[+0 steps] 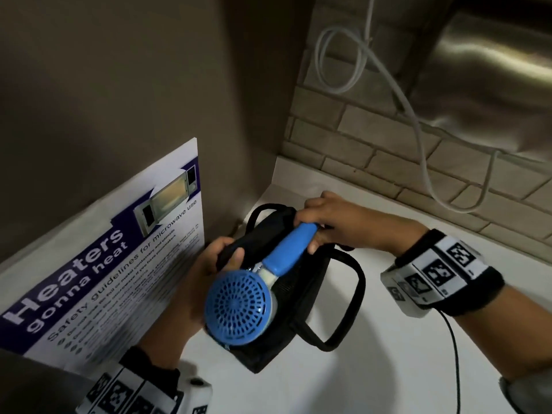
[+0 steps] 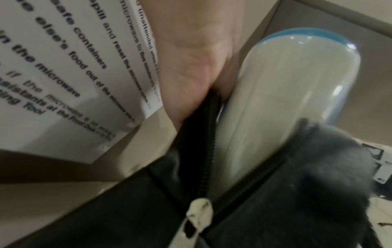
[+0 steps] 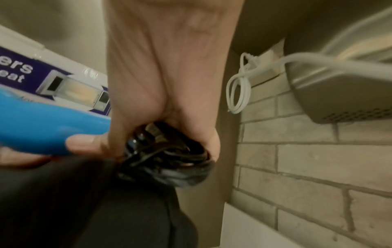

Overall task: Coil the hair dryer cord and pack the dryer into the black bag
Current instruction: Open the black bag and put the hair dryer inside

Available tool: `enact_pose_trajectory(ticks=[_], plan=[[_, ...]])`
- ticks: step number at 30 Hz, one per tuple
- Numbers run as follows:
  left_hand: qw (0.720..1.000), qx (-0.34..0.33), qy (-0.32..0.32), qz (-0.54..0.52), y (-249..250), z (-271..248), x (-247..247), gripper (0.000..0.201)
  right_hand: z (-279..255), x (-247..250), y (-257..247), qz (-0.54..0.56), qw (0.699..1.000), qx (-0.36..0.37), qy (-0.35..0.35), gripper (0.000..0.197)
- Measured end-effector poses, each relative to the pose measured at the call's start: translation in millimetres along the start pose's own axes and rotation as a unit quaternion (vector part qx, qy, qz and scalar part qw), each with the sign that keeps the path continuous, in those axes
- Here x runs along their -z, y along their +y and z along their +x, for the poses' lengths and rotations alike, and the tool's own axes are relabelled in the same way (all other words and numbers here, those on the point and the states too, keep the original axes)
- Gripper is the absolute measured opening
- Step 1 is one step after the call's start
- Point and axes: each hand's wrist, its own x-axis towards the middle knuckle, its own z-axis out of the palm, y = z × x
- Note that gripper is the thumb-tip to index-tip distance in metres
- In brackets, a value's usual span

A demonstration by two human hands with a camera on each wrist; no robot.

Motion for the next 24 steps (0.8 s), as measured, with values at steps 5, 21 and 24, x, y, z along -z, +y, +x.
enact_pose_trajectory(ticks=[5, 21, 24], plan=[[0.998, 0.029, 0.032, 0.048, -26, 8, 1, 0.014, 23, -22, -7, 0.039, 0.996, 0.007, -0.082, 0.031], [0.998, 0.02, 0.066, 0.0, -17, 10, -13, 0.004, 35, -34, -15, 0.055, 0.937, -0.191, -0.289, 0.056], [0.998, 0.015, 0.058, 0.008, -19, 11, -8, 0.005, 28, -23, -3, 0.19, 0.913, -0.211, -0.294, 0.064]])
